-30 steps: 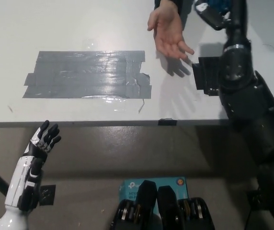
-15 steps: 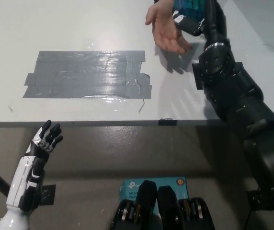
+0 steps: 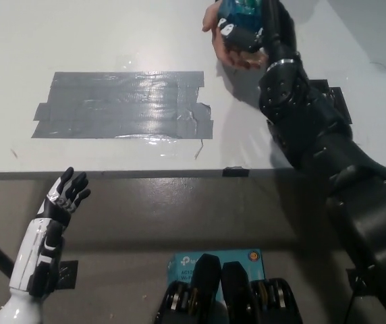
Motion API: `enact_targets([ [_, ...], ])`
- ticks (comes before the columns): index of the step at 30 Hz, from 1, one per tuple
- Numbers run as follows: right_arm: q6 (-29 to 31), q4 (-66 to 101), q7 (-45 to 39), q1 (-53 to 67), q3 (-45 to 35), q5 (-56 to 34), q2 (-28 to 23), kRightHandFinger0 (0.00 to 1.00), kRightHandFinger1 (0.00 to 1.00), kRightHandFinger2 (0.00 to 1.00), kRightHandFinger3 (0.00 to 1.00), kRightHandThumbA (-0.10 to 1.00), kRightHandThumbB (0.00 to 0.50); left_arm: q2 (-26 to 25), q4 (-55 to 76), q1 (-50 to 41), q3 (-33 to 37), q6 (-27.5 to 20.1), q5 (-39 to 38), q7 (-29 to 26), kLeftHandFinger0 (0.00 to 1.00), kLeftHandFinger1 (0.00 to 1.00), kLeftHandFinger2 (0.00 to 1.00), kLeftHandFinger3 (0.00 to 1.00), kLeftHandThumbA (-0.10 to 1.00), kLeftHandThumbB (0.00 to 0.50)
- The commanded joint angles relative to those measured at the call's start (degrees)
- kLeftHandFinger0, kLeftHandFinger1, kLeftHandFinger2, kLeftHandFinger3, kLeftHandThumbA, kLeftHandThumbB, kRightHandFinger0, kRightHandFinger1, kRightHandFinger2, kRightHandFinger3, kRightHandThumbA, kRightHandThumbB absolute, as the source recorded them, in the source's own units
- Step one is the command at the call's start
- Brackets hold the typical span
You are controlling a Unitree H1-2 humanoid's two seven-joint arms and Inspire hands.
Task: A rubick's cube is kept in the black marked spot on the table and the robot uses its right arm to pick it up and hands it to a person
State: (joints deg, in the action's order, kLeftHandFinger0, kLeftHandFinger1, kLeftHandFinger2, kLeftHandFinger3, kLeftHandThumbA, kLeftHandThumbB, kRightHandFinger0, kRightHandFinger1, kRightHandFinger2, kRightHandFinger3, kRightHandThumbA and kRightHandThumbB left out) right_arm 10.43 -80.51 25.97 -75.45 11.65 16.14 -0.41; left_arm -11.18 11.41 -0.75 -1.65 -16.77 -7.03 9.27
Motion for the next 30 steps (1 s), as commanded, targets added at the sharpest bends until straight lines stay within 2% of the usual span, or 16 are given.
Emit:
enact_targets([
  [1, 1.42, 0.47, 0.61, -4.17, 0.97, 0.84, 0.91, 0.00, 0.52, 0.92, 0.93, -0.10, 0.173, -0.52, 1.99, 0.88, 0.22, 0.19, 0.05, 0.47, 1.00, 1.00, 1.00, 1.00, 0.92, 0.101],
  [2, 1.01, 0.39, 0.33, -3.91, 1.03, 0.79, 1.25, 0.03, 0.57, 0.98, 0.99, -0.10, 0.163, -0.54, 2.12, 0.73, 0.18, 0.26, 0.17, 0.42, 1.00, 1.00, 1.00, 1.00, 0.92, 0.103],
  [3, 0.46, 0.26, -0.02, -3.63, 1.18, 0.80, 1.52, 0.10, 0.64, 1.00, 1.00, -0.10, 0.161, -0.64, 2.07, 0.71, 0.19, 0.08, 0.06, 0.54, 1.00, 1.00, 1.00, 1.00, 0.92, 0.095],
  [7, -0.42, -0.11, -1.11, -3.30, 1.97, 1.17, 1.33, 0.14, 0.66, 1.00, 1.00, -0.10, 0.176, -0.72, 2.12, 1.04, 0.17, 0.01, -0.10, 0.61, 1.00, 1.00, 1.00, 1.00, 0.91, 0.088],
  [8, -0.26, -0.20, -1.72, -3.04, 2.14, 1.20, 1.13, 0.12, 0.64, 1.00, 0.99, -0.10, 0.184, -0.70, 2.14, 1.08, 0.14, 0.00, -0.09, 0.57, 1.00, 1.00, 1.00, 1.00, 0.91, 0.087],
  [10, -0.07, -0.42, -2.66, -2.36, 2.65, 1.30, 0.57, 0.09, 0.61, 0.98, 0.93, -0.10, 0.200, -0.68, 2.15, 1.10, 0.10, -0.12, 0.00, 0.52, 1.00, 1.00, 1.00, 1.00, 0.90, 0.078],
  [11, -0.89, -0.64, -2.59, -2.05, 3.05, 1.58, 0.30, 0.15, 0.62, 0.95, 0.89, -0.10, 0.218, -0.72, 2.19, 1.09, 0.08, -0.04, -0.08, 0.54, 1.00, 1.00, 1.00, 1.00, 0.90, 0.079],
  [12, -1.48, -0.77, -2.48, -1.92, 3.27, 1.75, 0.19, 0.17, 0.61, 0.88, 0.83, -0.10, 0.222, -0.75, 2.23, 1.08, 0.07, 0.04, -0.17, 0.55, 1.00, 1.00, 1.00, 1.00, 0.90, 0.080],
  [13, -2.63, -0.94, -2.76, -1.81, 3.35, 1.66, 0.10, 0.47, 0.83, 1.00, 0.89, -0.05, 0.241, -0.80, 2.29, 1.04, 0.04, 0.11, -0.26, 0.58, 1.00, 1.00, 1.00, 1.00, 0.90, 0.080],
  [14, -4.51, -1.22, -4.39, -1.76, 3.63, 1.56, -0.11, 0.82, 1.00, 1.00, 1.00, 0.17, 0.305, -0.86, 2.33, 0.97, 0.02, 0.09, -0.34, 0.62, 1.00, 1.00, 1.00, 1.00, 0.90, 0.079],
  [15, -7.01, -1.60, -7.24, -1.84, 4.99, 2.58, -0.50, 1.00, 1.00, 1.00, 1.00, 0.36, 0.329, -0.86, 2.33, 0.92, 0.03, 0.08, -0.38, 0.64, 1.00, 1.00, 1.00, 1.00, 0.90, 0.078],
  [16, -7.57, -1.69, -8.06, -1.79, 5.26, 2.74, -0.67, 1.00, 1.00, 1.00, 1.00, 0.47, 0.373, -0.88, 2.37, 0.90, 0.03, 0.10, -0.42, 0.66, 1.00, 1.00, 1.00, 1.00, 0.90, 0.077],
  [18, -7.99, -1.71, -8.53, -1.73, 5.35, 2.51, -0.85, 1.00, 1.00, 1.00, 1.00, 0.53, 0.423, -0.92, 2.44, 0.97, 0.02, 0.14, -0.50, 0.69, 1.00, 1.00, 1.00, 1.00, 0.90, 0.076],
  [19, -8.54, -1.74, -8.79, -1.76, 5.42, 2.19, -1.01, 1.00, 1.00, 1.00, 1.00, 0.65, 0.485, -0.87, 2.43, 1.14, 0.05, 0.19, -0.46, 0.66, 1.00, 1.00, 1.00, 1.00, 0.90, 0.089],
  [25, -8.37, -1.07, -8.31, -2.29, 5.06, 1.41, -1.04, 1.00, 1.00, 1.00, 1.00, 0.83, 0.500, -0.72, 2.29, 1.30, 0.19, 0.11, -0.25, 0.65, 1.00, 1.00, 1.00, 1.00, 0.90, 0.101],
  [30, -7.24, -0.40, -6.19, -2.84, 4.11, 0.69, -0.87, 1.00, 1.00, 1.00, 1.00, 0.86, 0.495, -0.70, 2.69, 1.31, 0.29, 0.81, -0.41, 0.67, 1.00, 1.00, 1.00, 1.00, 0.90, 0.103],
])
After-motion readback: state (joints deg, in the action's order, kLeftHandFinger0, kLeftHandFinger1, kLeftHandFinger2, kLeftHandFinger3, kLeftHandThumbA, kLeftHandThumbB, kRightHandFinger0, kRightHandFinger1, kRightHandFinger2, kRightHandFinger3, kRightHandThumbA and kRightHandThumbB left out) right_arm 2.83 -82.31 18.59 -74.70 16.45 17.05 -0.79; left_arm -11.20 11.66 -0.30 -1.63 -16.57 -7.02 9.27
